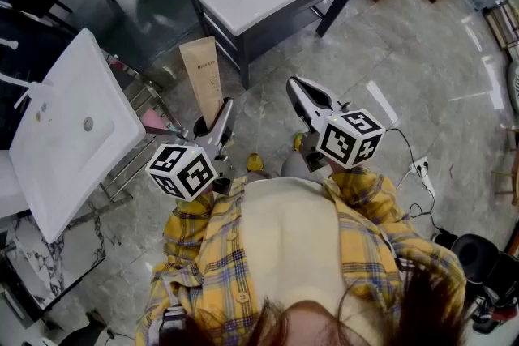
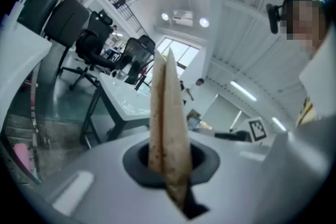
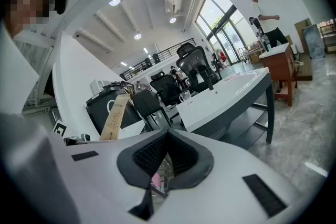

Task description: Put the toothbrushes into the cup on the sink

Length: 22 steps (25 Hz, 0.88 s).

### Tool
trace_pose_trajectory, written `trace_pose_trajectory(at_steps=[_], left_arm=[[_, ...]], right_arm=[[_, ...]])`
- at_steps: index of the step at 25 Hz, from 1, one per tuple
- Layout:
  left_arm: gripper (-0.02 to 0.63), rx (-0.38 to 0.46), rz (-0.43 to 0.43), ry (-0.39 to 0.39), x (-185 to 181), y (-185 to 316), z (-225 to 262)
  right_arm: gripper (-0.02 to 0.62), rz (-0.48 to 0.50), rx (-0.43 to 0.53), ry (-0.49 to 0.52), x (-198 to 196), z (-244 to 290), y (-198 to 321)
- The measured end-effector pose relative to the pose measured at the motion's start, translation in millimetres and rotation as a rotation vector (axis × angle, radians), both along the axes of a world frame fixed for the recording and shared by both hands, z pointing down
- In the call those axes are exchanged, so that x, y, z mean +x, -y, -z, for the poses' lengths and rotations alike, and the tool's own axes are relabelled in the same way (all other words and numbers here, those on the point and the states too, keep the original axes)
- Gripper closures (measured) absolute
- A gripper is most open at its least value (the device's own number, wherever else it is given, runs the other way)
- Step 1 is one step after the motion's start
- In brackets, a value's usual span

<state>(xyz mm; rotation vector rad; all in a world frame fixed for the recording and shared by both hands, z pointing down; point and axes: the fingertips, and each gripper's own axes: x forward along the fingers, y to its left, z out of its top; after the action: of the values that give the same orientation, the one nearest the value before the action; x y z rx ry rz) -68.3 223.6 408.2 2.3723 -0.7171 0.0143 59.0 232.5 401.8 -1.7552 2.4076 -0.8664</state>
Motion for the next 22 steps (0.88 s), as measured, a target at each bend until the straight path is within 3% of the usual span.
trace_pose_trajectory(at_steps=[15,22], left_arm=[[0.595,-0.009,-0.001,-0.002,-17,2,-3],[0.595,-0.044,-0.044,-0.013,-9,6,-15]], right_arm=[[0.58,0.04,-0.018,0.022,-28,-1,-1],[0.581,0.037,-0.04,0.001,-33,-6,-7]])
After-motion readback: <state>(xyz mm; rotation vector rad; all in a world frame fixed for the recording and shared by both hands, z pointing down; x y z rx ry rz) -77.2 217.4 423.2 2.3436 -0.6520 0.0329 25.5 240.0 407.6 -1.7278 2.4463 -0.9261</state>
